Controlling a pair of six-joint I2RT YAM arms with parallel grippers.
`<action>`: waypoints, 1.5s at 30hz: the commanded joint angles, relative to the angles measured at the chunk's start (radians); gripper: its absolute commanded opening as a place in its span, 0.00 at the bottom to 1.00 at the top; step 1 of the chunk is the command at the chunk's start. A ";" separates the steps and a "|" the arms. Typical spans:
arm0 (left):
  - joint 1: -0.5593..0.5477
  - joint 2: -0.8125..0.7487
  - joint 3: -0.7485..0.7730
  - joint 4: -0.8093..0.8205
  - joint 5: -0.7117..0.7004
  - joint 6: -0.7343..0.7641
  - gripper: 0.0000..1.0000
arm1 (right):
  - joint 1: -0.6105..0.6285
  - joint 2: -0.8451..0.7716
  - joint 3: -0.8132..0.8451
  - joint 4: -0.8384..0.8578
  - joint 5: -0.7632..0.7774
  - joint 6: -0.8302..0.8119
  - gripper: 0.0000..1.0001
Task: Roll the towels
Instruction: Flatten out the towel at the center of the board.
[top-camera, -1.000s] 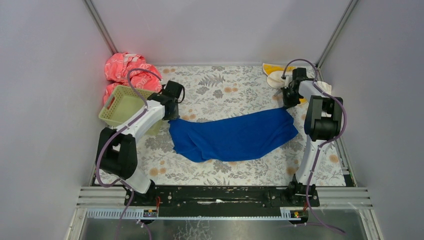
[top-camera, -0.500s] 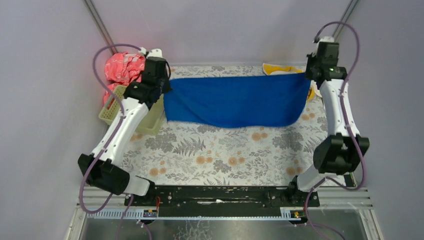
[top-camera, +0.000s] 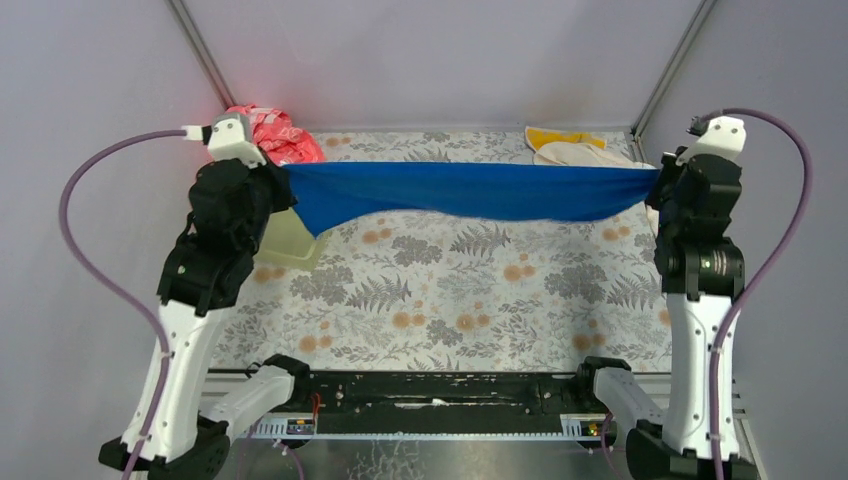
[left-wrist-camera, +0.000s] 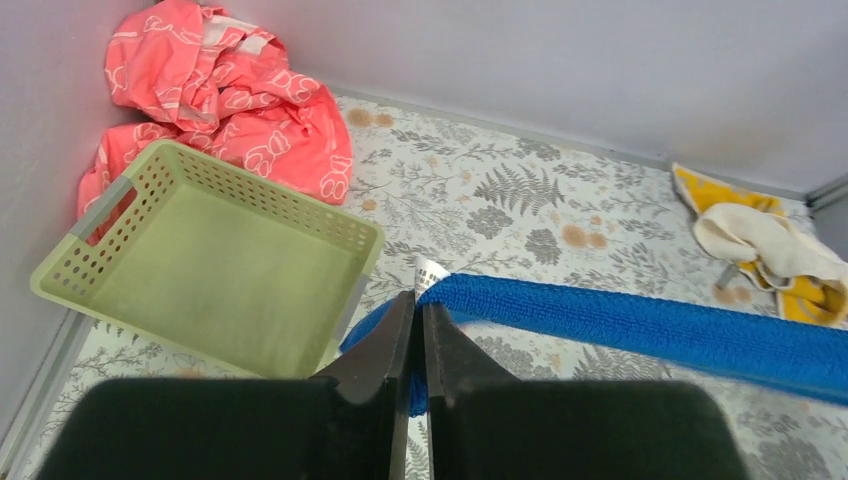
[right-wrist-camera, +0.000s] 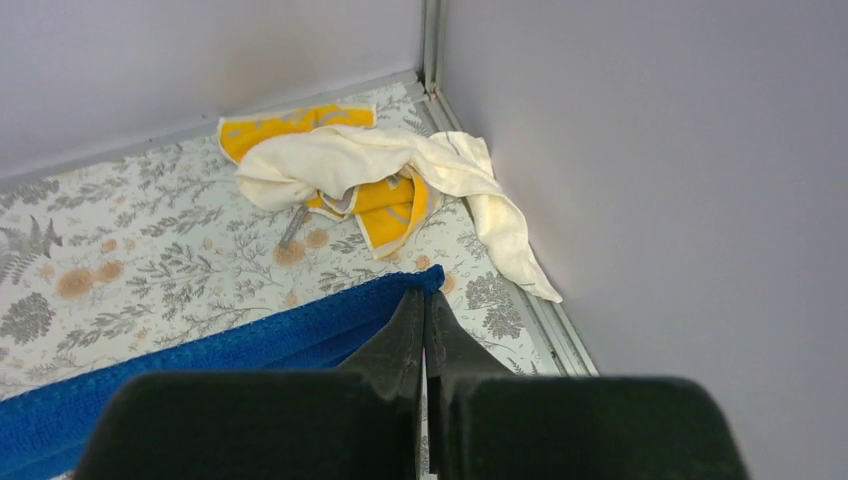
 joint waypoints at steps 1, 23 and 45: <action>0.008 -0.056 -0.036 -0.039 0.060 -0.012 0.04 | -0.005 -0.076 -0.043 0.029 0.087 0.024 0.00; 0.016 1.029 0.149 0.042 0.088 -0.095 0.00 | -0.034 0.790 -0.166 0.374 0.218 0.091 0.00; -0.026 0.815 -0.039 0.071 0.126 -0.161 0.62 | -0.047 0.664 -0.145 0.164 -0.139 0.254 0.74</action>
